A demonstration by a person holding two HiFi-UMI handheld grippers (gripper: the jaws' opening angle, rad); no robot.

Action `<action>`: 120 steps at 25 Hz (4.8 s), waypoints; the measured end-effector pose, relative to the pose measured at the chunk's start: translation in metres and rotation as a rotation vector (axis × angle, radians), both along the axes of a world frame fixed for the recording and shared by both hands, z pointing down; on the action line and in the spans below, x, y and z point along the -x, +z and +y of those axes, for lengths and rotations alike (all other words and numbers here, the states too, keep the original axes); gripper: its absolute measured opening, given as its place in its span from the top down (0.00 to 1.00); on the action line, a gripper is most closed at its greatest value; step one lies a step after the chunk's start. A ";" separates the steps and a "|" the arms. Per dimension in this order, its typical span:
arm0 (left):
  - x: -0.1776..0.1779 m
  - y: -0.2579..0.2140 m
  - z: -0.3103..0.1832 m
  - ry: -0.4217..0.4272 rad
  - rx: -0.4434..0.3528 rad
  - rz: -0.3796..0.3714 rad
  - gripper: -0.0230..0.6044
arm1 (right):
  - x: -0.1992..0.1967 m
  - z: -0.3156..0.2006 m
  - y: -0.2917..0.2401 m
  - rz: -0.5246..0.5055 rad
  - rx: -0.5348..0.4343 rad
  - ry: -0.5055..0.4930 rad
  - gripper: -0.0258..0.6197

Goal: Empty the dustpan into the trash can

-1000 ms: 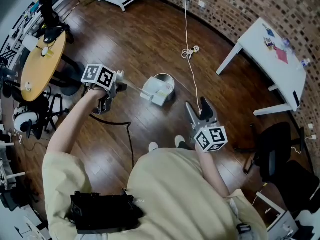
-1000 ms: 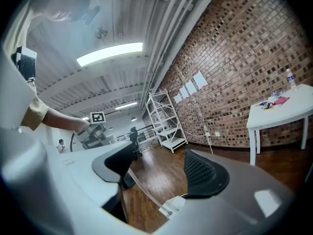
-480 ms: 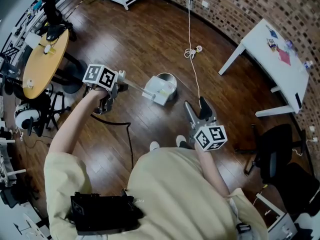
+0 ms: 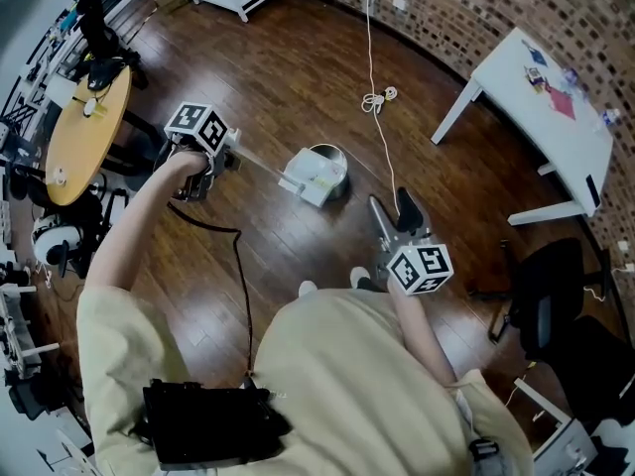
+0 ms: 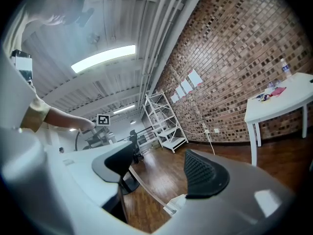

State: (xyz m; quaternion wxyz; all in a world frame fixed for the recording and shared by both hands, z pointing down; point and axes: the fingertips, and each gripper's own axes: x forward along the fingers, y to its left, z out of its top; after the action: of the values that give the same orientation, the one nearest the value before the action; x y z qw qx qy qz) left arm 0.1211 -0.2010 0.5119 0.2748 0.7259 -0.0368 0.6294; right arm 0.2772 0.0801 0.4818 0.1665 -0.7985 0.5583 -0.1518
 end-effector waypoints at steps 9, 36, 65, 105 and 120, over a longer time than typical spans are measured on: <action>-0.039 -0.004 -0.006 0.010 -0.007 -0.084 0.96 | -0.037 0.021 0.009 -0.040 -0.014 0.038 0.47; -0.286 -0.033 -0.046 -0.002 0.312 0.118 0.96 | -0.137 -0.030 0.001 0.011 0.042 0.111 0.47; -0.444 -0.048 -0.053 0.064 0.695 0.209 0.96 | -0.307 -0.241 -0.024 0.015 0.000 -0.025 0.47; -0.368 -0.105 -0.004 0.015 0.837 0.562 0.96 | -0.283 -0.206 -0.025 0.031 0.004 -0.010 0.47; -0.202 -0.111 0.046 0.067 0.702 0.681 0.96 | -0.153 -0.168 -0.014 0.035 0.037 -0.030 0.47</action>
State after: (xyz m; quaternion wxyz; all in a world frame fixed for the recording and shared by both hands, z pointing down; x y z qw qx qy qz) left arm 0.3233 -0.1547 0.4005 0.4789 0.7549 0.2930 0.3390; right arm 0.4299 -0.0878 0.4675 0.1397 -0.7956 0.5700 -0.1504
